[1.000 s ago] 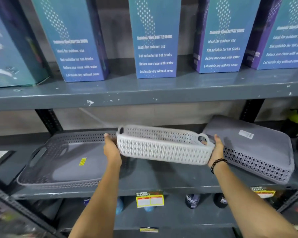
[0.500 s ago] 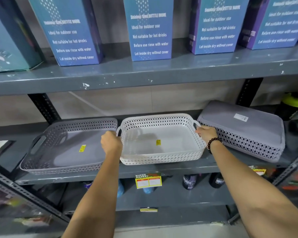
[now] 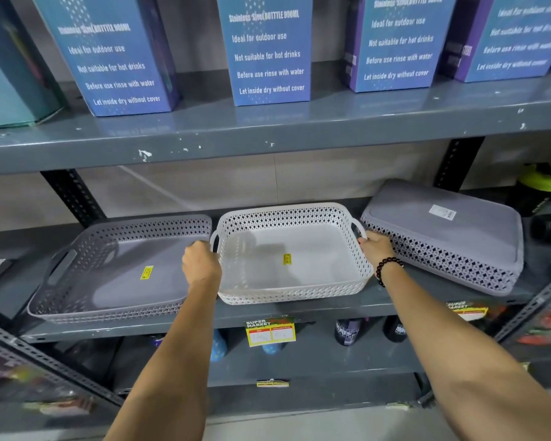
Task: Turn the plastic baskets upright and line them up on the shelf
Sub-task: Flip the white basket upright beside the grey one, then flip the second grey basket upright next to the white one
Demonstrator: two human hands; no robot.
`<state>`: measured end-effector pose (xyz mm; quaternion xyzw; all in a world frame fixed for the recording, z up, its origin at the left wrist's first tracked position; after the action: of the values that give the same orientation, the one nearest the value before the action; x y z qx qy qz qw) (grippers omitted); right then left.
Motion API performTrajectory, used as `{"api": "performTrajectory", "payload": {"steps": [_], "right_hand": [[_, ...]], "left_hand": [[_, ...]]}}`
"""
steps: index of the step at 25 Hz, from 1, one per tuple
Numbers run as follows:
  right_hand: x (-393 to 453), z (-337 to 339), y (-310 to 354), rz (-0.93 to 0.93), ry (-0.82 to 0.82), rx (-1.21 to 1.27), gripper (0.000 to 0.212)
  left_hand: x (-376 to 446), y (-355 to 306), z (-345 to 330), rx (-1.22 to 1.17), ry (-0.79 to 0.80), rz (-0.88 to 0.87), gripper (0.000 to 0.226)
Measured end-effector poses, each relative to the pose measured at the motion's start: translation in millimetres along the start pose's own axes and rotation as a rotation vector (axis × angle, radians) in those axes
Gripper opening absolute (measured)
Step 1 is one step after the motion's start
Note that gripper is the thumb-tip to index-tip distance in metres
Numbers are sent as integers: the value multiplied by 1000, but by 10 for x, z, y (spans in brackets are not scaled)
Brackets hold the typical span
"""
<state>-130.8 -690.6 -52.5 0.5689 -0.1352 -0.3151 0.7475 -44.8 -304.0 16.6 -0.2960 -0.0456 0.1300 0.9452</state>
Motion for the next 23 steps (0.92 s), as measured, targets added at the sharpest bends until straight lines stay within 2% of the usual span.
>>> {"api": "performTrajectory", "payload": {"steps": [5, 9, 10, 13, 18, 23], "right_hand": [[-7, -46, 34, 24, 37, -49, 33], [-100, -52, 155, 49, 20, -73, 23], [-135, -31, 179, 58, -5, -66, 17], [-196, 106, 222, 93, -113, -36, 23], [-432, 598, 380, 148, -238, -28, 28], [-515, 1429, 247, 58, -396, 30, 36]], "left_hand": [[-15, -20, 67, 49, -55, -26, 48], [-17, -28, 29, 8, -35, -38, 22], [-41, -67, 14, -5, -27, -60, 20], [-110, -262, -50, -26, -16, -150, 23], [-347, -945, -378, -103, 65, -351, 34], [-875, -1863, -848, -217, 167, -521, 39]]}}
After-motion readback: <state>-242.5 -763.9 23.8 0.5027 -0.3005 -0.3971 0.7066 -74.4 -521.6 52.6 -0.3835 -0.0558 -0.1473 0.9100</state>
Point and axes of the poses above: each hand's wrist, its own x-axis towards the middle knuckle, its own z-axis out of the back of the hand, y = z × x, the point moved 8 cm from there along x, towards the middle knuckle, and after that the axes turned 5 degrees about z, right-handed, at the moved point
